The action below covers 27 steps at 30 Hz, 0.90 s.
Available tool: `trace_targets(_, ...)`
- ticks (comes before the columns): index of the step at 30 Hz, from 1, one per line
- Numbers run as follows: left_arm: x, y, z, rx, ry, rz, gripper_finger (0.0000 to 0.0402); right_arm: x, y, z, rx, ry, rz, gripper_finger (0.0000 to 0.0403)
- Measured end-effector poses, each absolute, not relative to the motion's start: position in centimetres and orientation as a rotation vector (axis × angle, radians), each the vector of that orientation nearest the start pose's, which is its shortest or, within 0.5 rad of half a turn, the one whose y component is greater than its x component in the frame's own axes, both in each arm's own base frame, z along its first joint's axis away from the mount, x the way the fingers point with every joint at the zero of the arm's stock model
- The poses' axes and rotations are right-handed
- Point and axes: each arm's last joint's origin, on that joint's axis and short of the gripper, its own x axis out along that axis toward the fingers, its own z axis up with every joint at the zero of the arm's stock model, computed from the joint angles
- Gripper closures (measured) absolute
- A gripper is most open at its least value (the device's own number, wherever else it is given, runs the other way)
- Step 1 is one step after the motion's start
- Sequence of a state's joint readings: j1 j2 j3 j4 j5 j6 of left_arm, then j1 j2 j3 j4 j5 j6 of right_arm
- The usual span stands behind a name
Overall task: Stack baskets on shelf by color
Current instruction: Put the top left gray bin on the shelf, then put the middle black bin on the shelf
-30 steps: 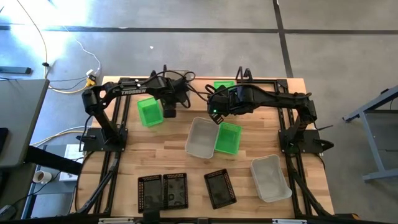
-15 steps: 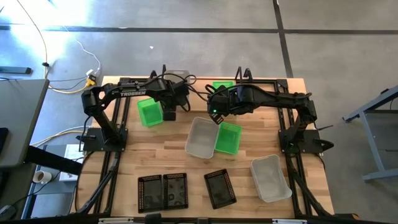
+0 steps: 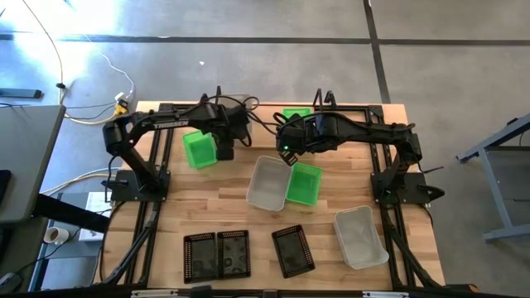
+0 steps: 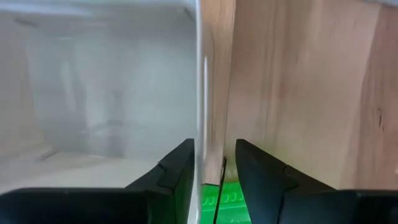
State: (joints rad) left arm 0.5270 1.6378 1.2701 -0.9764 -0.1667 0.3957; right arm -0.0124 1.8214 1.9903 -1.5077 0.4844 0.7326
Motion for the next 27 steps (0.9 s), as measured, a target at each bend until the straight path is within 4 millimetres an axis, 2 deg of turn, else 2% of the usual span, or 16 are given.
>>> trace_targets(6,25.3,15.1,26.4,0.032,1.36,0.354,0.0292,33.9,-1.4,36.8,0.366,1.114,-0.795,0.0308)
trace_targets(11,24.0,13.6,28.6,-0.045,1.279,0.352,0.0295,33.9,0.1,36.7,0.405,1.161,-0.691,0.0308)
trace_targets(19,22.3,10.4,32.1,-0.123,1.097,0.28,0.0296,34.1,4.2,36.5,0.411,1.182,-0.51,0.0308)
trace_targets(27,22.4,7.3,33.1,-0.145,1.033,0.17,0.0295,34.3,9.6,34.1,0.449,1.215,-0.333,0.0308)
